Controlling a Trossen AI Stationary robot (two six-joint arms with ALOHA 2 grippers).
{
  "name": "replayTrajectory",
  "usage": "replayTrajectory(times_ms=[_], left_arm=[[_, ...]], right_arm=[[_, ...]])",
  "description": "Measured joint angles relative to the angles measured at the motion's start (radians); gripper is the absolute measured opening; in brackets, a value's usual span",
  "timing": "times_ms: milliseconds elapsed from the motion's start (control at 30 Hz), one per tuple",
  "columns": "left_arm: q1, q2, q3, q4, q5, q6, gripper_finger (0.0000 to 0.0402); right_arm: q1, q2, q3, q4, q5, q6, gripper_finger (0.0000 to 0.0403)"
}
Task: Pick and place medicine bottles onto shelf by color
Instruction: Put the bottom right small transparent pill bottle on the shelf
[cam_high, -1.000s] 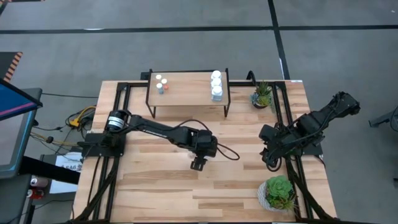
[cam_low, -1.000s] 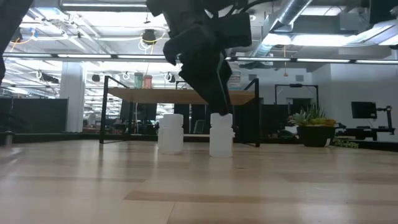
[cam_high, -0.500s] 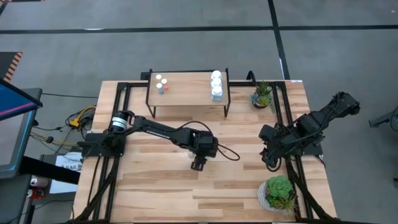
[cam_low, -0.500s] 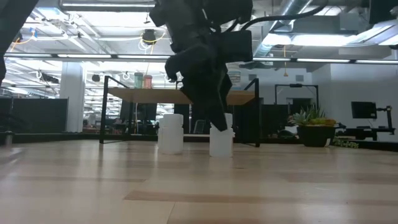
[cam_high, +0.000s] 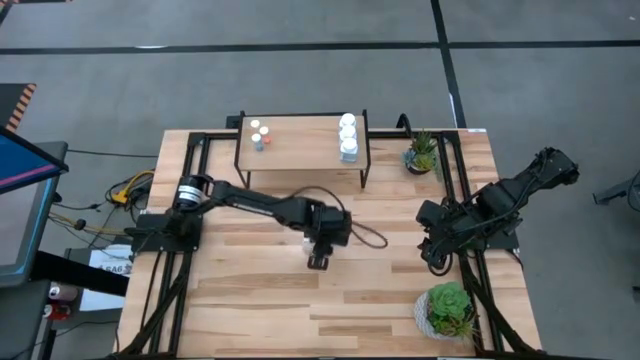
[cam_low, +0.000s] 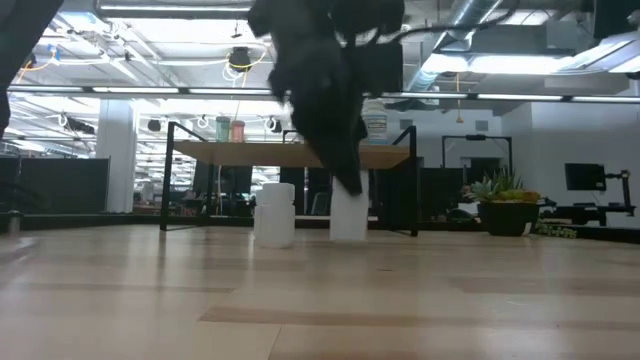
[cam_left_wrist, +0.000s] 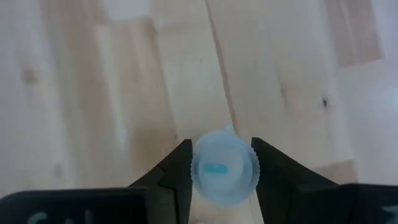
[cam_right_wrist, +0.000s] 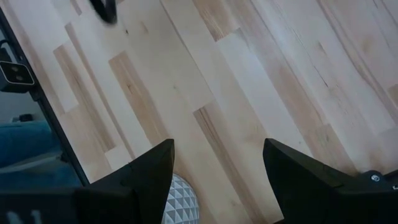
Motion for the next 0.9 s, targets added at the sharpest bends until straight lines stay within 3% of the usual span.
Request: replayTrajectory(times_ms=[200, 400, 633, 900], left_arm=[[0.055, -0.043, 0.197, -0.277, 0.01, 0.026, 0.0106], [0.147, -0.047, 0.456, -0.59, -0.021, 0.144, 0.0117], [0.313, -0.047, 0.614, -0.698, -0.034, 0.262, 0.0107], [0.539, -0.037, 0.618, -0.709, -0.038, 0.288, 0.0121]], right_arm=[[0.0, 0.0, 0.0, 0.0, 0.0, -0.001, 0.027], [0.0, 0.0, 0.0, 0.0, 0.0, -0.001, 0.027], [0.0, 0.0, 0.0, 0.001, 0.0, 0.001, 0.027], [0.0, 0.0, 0.0, 0.001, 0.0, 0.026, 0.027]])
